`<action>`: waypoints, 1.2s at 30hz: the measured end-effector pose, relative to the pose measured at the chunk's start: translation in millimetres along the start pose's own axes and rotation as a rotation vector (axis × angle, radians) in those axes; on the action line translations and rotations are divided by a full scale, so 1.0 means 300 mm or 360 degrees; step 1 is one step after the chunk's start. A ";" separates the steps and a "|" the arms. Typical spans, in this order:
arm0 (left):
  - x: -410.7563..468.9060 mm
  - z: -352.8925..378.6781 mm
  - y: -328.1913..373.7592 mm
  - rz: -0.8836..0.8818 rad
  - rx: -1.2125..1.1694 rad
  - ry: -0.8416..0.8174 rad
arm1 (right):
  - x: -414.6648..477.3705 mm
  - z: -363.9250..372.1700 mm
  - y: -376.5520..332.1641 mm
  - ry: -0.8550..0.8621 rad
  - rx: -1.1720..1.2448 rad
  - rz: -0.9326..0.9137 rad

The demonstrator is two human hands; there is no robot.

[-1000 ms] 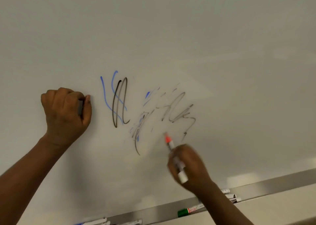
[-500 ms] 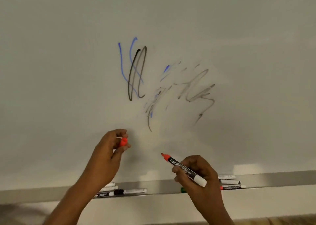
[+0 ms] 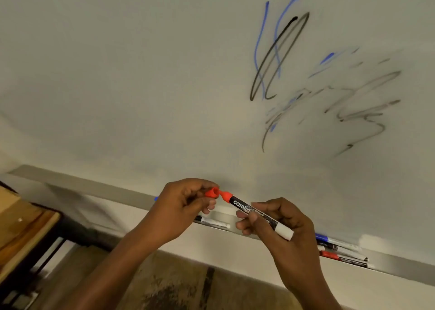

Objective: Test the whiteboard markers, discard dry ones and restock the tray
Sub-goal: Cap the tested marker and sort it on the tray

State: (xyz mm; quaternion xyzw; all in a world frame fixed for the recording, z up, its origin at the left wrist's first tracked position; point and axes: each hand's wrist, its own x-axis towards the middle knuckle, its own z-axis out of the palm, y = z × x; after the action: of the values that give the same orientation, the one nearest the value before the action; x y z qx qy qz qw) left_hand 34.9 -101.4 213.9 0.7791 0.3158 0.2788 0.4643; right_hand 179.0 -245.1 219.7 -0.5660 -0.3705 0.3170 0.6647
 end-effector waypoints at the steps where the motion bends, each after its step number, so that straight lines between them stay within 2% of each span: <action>1: -0.007 -0.010 -0.006 0.0043 0.0050 -0.0002 | 0.002 0.009 0.000 -0.0018 -0.0003 0.0016; 5: -0.031 -0.058 -0.022 0.0139 0.0106 -0.0038 | 0.014 0.031 -0.010 -0.0074 0.0006 0.0096; 11: -0.070 -0.143 -0.041 0.0271 0.0154 -0.0328 | 0.062 0.051 -0.004 -0.0311 -0.0075 0.0291; 17: -0.126 -0.222 -0.097 0.0392 0.0268 -0.0150 | 0.107 0.149 0.014 -0.0589 -0.0038 0.0380; 22: -0.197 -0.284 -0.197 0.0364 0.0431 -0.0005 | 0.142 0.277 0.069 -0.0746 -0.0115 0.0482; 25: -0.246 -0.328 -0.261 0.0216 0.0300 0.0258 | 0.163 0.393 0.105 -0.0844 -0.0237 0.0544; 29: -0.331 -0.393 -0.392 -0.0208 0.0007 0.0455 | 0.180 0.579 0.209 -0.0853 -0.0653 0.0651; 33: -0.506 -0.460 -0.656 -0.0748 -0.0329 0.0758 | 0.140 0.714 0.318 -0.0800 -0.1305 0.0378; 34: -0.566 -0.477 -0.733 -0.0917 -0.0331 0.0875 | 0.134 0.735 0.339 -0.0846 -0.1373 0.0334; 36: -0.716 -0.518 -0.894 -0.1289 -0.0197 0.1071 | 0.119 0.774 0.377 -0.1032 -0.1421 0.0436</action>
State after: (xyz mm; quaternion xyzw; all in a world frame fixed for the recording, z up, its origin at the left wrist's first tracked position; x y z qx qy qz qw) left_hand -279.4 -78.6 6.5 0.4333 0.7059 0.3297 0.4530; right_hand -0.2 -77.1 132.4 -0.7087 -0.5769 0.3706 0.1661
